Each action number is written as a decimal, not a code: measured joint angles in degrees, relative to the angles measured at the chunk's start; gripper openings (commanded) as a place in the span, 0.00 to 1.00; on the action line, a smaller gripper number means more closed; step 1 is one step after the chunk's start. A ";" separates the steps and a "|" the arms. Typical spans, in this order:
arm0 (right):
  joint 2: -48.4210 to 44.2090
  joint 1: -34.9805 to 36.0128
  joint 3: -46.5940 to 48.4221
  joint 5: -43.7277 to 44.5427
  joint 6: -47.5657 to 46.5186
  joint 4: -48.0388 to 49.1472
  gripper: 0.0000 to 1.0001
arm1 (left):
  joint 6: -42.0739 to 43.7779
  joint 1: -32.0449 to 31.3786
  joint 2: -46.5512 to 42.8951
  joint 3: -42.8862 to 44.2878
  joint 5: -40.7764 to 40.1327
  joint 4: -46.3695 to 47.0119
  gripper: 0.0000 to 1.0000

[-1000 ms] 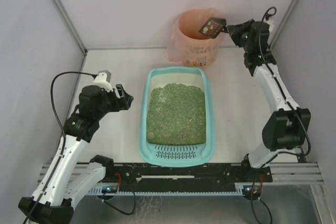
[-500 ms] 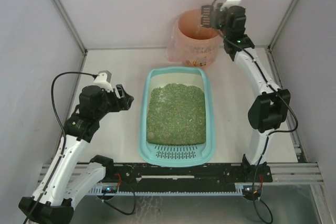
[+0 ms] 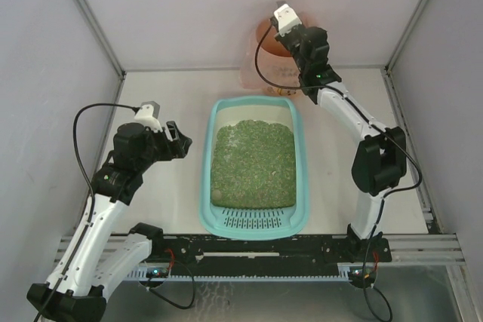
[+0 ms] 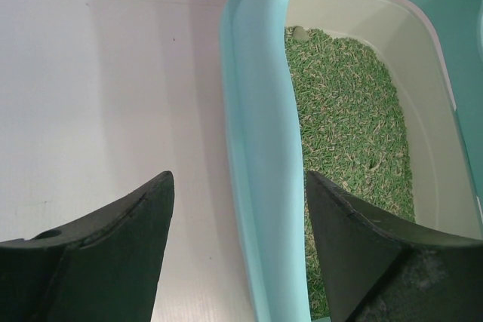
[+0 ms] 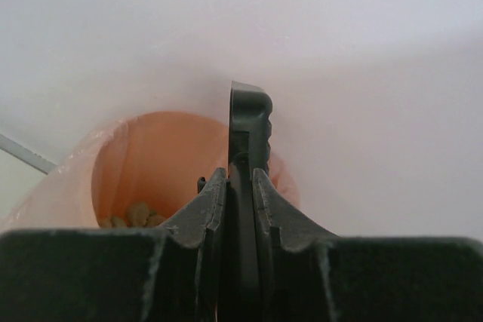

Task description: Clean the litter box

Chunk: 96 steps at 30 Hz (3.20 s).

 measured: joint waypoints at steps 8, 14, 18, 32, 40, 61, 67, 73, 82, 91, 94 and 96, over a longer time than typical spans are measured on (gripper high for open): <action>-16.35 3.10 -15.85 3.37 7.72 3.26 0.00 | 0.00 0.13 -0.42 0.00 -0.28 0.00 0.74; -36.48 3.96 -21.64 1.53 31.39 -5.77 0.00 | 0.00 0.46 -2.43 -0.02 -1.53 0.00 0.74; -45.55 4.33 -23.30 -1.03 44.68 -14.29 0.00 | 0.00 0.57 -2.36 -0.02 -1.51 0.02 0.74; -56.46 27.10 -43.54 14.10 70.10 -42.97 0.00 | -0.04 0.76 -0.81 -1.66 -0.17 0.35 0.74; -50.64 36.52 -44.13 27.93 80.52 -46.42 0.00 | -0.09 1.01 -0.59 -1.68 1.62 0.76 0.73; -40.61 39.71 -44.76 33.83 90.90 -52.11 0.35 | -0.55 1.14 0.81 -1.75 3.21 1.79 0.73; -41.29 41.29 -44.76 34.75 92.00 -54.40 0.37 | -0.59 1.22 0.81 -1.75 3.23 1.79 0.73; -44.96 43.45 -44.76 36.54 95.27 -59.01 0.37 | -0.59 1.25 0.76 -1.75 3.21 1.79 0.73; -49.00 48.09 -44.76 40.81 103.25 -69.18 0.37 | -0.61 1.33 0.74 -1.75 3.19 1.77 0.73; -53.18 49.20 -44.76 45.81 107.27 -77.59 0.49 | -0.61 1.51 -0.17 -1.75 2.73 1.77 0.73; -54.88 49.18 -44.76 47.74 105.04 -77.88 0.54 | -0.61 1.55 -0.76 -1.75 2.54 1.77 0.73; -55.56 48.57 -44.78 48.37 101.53 -76.94 0.60 | -0.61 1.68 -1.07 -1.75 2.49 1.77 0.74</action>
